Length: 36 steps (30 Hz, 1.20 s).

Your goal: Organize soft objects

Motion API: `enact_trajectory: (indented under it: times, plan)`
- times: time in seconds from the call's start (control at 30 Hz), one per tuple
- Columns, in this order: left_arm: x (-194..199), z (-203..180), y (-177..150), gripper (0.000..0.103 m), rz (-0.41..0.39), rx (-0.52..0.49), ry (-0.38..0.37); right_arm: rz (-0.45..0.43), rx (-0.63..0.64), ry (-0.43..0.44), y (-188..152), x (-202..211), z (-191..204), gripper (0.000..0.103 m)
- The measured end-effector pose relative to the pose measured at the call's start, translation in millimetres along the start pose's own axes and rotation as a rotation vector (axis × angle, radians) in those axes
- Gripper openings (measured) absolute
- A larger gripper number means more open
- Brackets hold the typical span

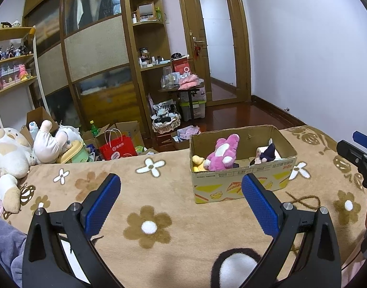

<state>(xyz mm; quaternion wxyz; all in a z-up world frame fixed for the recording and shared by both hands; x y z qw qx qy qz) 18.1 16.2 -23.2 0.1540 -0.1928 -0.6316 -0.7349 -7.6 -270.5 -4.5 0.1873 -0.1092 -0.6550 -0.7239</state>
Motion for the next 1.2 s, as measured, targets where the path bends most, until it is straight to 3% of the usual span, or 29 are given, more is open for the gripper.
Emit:
enact_trajectory:
  times: [1.2]
  plan:
    - [3.4, 3.2, 1.4, 0.100, 0.009, -0.016, 0.003, 0.010, 0.016, -0.005, -9.7, -6.2, -5.0, 0.103]
Point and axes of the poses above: each gripper's, at about its wrist camera, not at the fingertips, and x roughly against the way its jaws point, z to its left, y to its top, the point moved 7 cm from there along -x, roughly the way its jaws point, and after that the axes turned 1 degree about y, right-handed, at the moved point
